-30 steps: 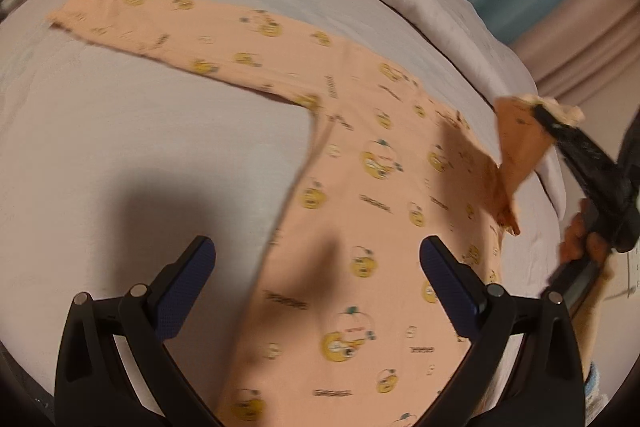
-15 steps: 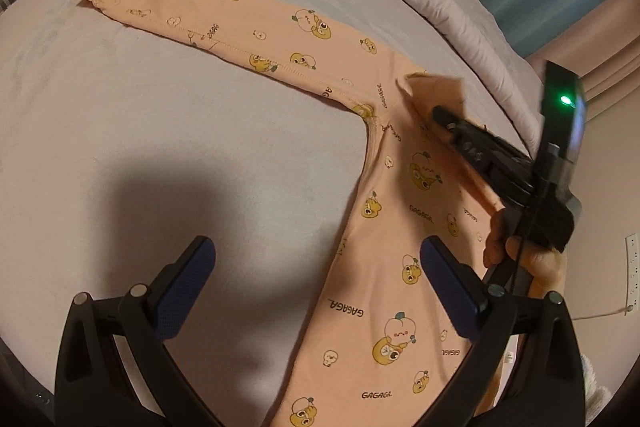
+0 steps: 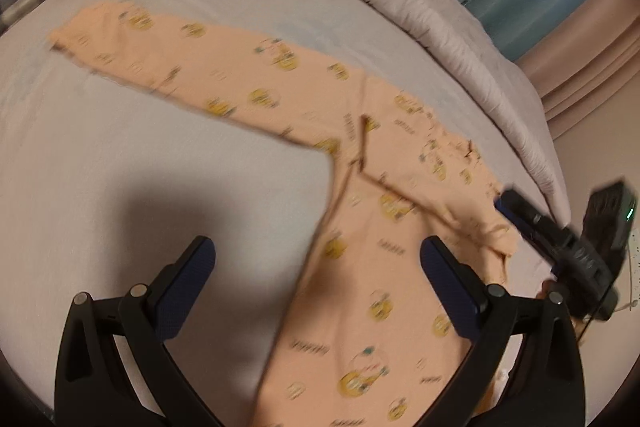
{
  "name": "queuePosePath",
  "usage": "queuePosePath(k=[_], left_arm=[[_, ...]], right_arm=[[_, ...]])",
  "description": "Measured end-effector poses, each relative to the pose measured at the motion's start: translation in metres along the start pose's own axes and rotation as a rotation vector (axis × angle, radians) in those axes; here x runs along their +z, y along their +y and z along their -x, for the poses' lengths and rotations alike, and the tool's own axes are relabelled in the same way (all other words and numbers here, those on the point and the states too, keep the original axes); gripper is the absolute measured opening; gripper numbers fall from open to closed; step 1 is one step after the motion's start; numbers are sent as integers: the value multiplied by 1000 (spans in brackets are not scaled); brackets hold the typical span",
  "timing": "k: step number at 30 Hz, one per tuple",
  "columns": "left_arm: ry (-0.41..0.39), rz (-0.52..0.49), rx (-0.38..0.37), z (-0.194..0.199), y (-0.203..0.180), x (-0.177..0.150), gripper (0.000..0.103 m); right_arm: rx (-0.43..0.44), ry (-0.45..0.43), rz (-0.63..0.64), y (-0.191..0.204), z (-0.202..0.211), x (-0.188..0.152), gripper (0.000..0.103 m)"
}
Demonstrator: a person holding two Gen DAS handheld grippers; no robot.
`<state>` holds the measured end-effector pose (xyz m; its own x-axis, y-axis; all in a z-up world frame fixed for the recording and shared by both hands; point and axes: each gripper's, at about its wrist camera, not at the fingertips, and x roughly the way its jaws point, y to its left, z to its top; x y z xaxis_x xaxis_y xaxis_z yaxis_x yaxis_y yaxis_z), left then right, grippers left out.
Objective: Fold small clothes
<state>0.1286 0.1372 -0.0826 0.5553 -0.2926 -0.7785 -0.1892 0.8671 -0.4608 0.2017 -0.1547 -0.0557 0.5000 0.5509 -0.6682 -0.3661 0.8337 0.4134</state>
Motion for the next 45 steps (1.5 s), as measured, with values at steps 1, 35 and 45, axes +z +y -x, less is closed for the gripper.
queuePosePath(k=[1, 35, 45], left_arm=[[-6, -10, -15, -3, -6, 5, 102], [189, -122, -137, -112, -68, 11, 76], [144, -137, -77, -50, -48, -38, 85]], right_arm=[[-71, -13, -17, -14, 7, -2, 55], [-399, -30, -182, -101, 41, -49, 41], [-360, -55, -78, -58, 83, -85, 47]])
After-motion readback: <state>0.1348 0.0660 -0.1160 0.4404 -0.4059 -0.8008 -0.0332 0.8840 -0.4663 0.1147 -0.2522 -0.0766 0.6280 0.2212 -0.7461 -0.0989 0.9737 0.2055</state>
